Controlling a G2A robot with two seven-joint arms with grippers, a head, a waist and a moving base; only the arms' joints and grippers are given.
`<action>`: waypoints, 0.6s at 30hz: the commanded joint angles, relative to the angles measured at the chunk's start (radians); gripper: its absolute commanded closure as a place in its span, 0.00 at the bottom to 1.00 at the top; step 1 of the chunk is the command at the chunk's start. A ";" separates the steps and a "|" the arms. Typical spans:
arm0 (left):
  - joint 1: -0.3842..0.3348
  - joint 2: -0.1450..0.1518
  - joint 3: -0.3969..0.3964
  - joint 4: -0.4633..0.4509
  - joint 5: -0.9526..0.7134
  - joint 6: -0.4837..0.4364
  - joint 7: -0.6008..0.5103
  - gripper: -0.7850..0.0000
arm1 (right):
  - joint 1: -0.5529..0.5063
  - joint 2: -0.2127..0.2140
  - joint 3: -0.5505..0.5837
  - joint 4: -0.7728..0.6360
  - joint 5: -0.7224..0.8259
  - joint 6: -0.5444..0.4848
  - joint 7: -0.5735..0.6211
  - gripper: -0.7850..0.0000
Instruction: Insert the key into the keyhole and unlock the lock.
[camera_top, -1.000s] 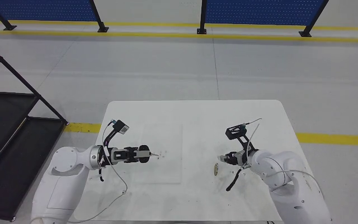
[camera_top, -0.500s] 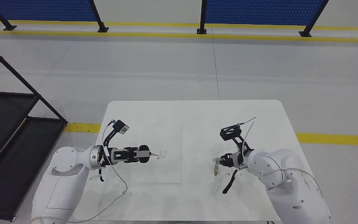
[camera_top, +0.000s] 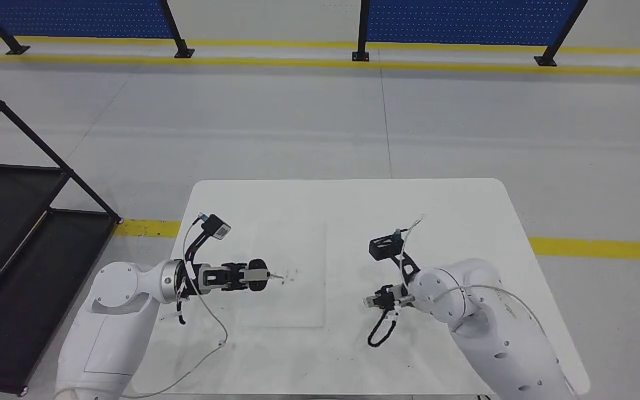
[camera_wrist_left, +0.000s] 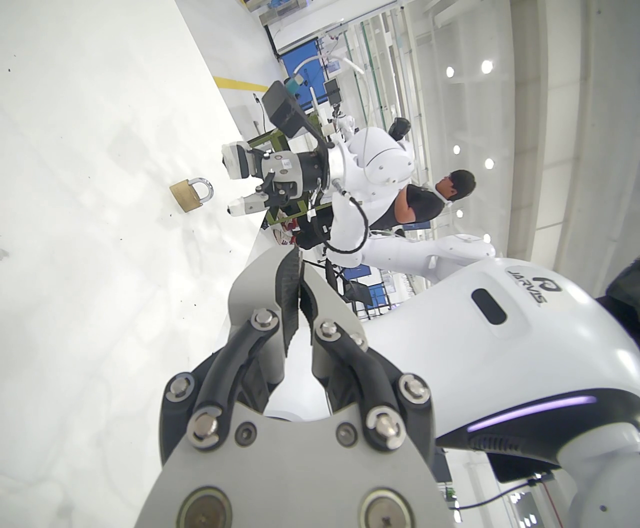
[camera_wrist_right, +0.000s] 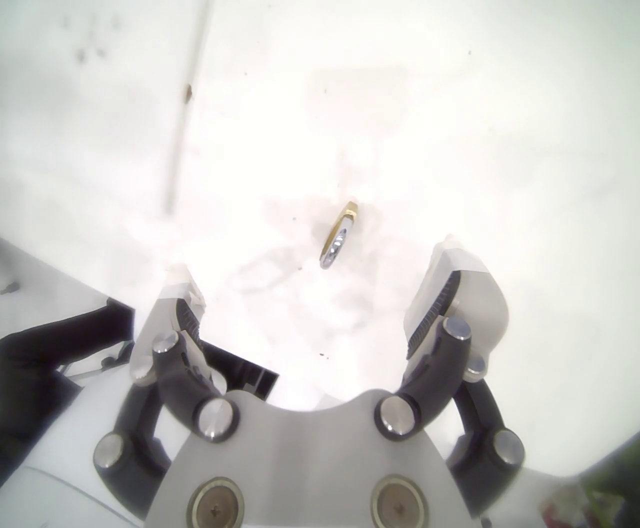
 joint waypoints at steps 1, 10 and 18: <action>0.000 0.000 0.000 0.000 0.000 0.000 0.000 1.00 | 0.000 0.006 -0.008 0.005 -0.006 -0.001 0.000 0.00; 0.000 0.000 0.000 0.000 0.000 0.000 0.000 1.00 | -0.007 0.016 -0.039 0.012 -0.032 -0.001 0.000 0.00; 0.000 0.000 0.000 0.000 0.000 0.000 0.000 1.00 | 0.026 0.004 -0.080 0.050 -0.043 -0.001 0.000 0.00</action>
